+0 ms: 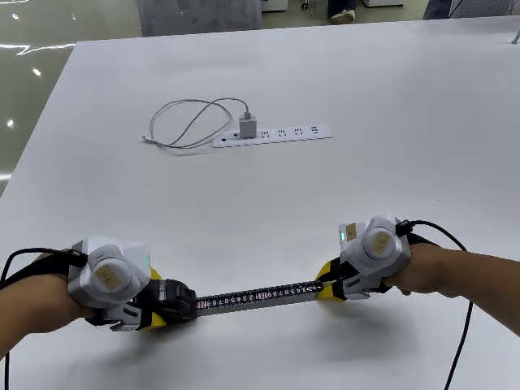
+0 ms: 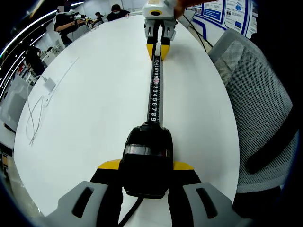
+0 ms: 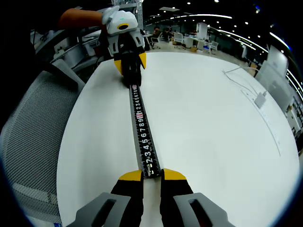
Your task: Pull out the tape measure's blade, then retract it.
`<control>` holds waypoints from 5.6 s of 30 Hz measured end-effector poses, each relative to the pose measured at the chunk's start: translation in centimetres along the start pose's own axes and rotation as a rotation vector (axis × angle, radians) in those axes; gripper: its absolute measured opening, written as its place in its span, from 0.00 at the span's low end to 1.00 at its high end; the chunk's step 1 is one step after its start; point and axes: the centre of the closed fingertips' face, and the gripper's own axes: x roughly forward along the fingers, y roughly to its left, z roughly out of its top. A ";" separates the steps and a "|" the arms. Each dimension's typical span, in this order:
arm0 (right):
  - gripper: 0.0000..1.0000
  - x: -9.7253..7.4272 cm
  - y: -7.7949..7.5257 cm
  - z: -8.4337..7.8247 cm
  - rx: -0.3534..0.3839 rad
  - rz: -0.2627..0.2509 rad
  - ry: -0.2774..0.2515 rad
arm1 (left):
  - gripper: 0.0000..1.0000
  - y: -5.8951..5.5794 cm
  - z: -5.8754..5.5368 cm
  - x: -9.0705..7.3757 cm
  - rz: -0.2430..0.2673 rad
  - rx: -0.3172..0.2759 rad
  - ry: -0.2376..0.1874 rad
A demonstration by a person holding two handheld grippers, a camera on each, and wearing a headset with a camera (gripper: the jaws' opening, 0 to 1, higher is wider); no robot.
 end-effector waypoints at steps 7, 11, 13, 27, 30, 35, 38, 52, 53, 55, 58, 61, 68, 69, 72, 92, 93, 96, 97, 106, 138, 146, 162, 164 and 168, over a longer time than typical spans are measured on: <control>0.09 -0.3 -0.1 -0.3 0.007 -0.004 0.000 | 0.32 0.0 0.0 0.0 0.001 0.000 0.000; 0.09 -0.4 -0.1 -0.4 0.009 -0.006 0.000 | 0.32 0.0 0.0 0.0 0.001 0.000 0.000; 0.09 -0.4 -0.1 -0.5 0.011 -0.008 0.000 | 0.32 0.0 0.0 0.0 0.001 0.000 0.000; 0.09 -0.9 -0.3 -1.1 0.014 -0.013 0.005 | 0.32 0.0 0.0 0.0 0.002 -0.001 0.000; 0.08 -0.9 -0.3 -1.2 0.012 -0.012 0.008 | 0.32 0.0 0.0 0.0 0.002 -0.001 0.001; 0.09 -1.0 -0.3 -1.3 0.014 -0.012 0.009 | 0.32 0.0 0.0 0.0 0.003 0.000 0.000; 0.08 -1.0 -0.3 -1.3 0.014 -0.012 0.009 | 0.32 0.0 0.0 0.0 0.002 0.000 0.000; 0.08 -1.3 -0.3 -1.6 0.023 -0.015 0.011 | 0.32 0.0 0.1 -0.1 0.006 0.000 0.000; 0.08 -1.3 -0.3 -1.7 0.023 -0.015 0.011 | 0.32 0.0 0.1 -0.1 0.006 0.000 0.000; 0.08 -1.4 -0.3 -1.8 0.024 -0.016 0.012 | 0.32 0.0 0.1 -0.1 0.007 0.000 0.001; 0.09 -1.4 -0.4 -1.8 0.025 -0.016 0.013 | 0.32 0.0 0.1 -0.1 0.008 0.000 0.001; 0.09 -1.4 -0.4 -1.8 0.028 -0.016 0.012 | 0.32 -0.1 0.1 0.0 0.008 0.000 0.001; 0.09 -1.4 -0.4 -1.7 0.031 -0.017 0.012 | 0.32 -0.1 0.1 0.0 0.007 -0.001 -0.001; 0.09 -1.4 -0.4 -1.7 0.029 -0.017 0.013 | 0.32 -0.1 0.1 0.0 0.006 -0.004 -0.003; 0.09 -1.3 -0.4 -1.7 0.023 -0.018 0.018 | 0.32 -0.1 0.1 0.0 0.005 -0.006 -0.007; 0.11 -1.3 -0.1 -1.8 -0.087 0.014 0.100 | 0.35 0.1 0.2 0.2 0.009 -0.040 -0.031; 0.12 -1.3 -0.1 -1.8 -0.089 0.014 0.102 | 0.35 0.1 0.1 0.3 0.008 -0.045 -0.028; 0.12 -1.3 -0.1 -1.7 -0.100 0.014 0.113 | 0.36 0.0 -0.2 0.4 0.002 -0.043 -0.007; 0.12 -1.3 -0.1 -1.7 -0.105 0.015 0.117 | 0.38 -0.1 -0.3 0.4 -0.005 -0.045 -0.004; 0.14 -1.3 0.0 -1.8 -0.153 0.025 0.150 | 0.46 -0.1 -0.2 -0.1 -0.011 -0.064 -0.013; 0.36 -5.3 -0.5 -1.3 -0.032 -0.054 0.102 | 0.79 -0.1 1.1 -3.1 0.015 -0.258 -0.163; 0.43 -6.3 -0.4 -1.4 0.050 -0.093 0.052 | 0.99 -0.4 1.1 -3.5 0.002 -0.402 -0.238; 0.59 -7.8 0.1 -2.5 0.206 -0.200 -0.045 | 0.99 0.9 -1.2 -4.7 0.142 -0.601 -0.281; 0.63 -7.9 0.4 -2.6 0.225 -0.211 -0.067 | 0.99 0.5 -1.6 -4.6 0.148 -0.618 -0.276; 0.66 -8.2 0.6 -3.0 0.243 -0.252 -0.091 | 0.99 -0.3 -2.1 -4.7 0.148 -0.642 -0.267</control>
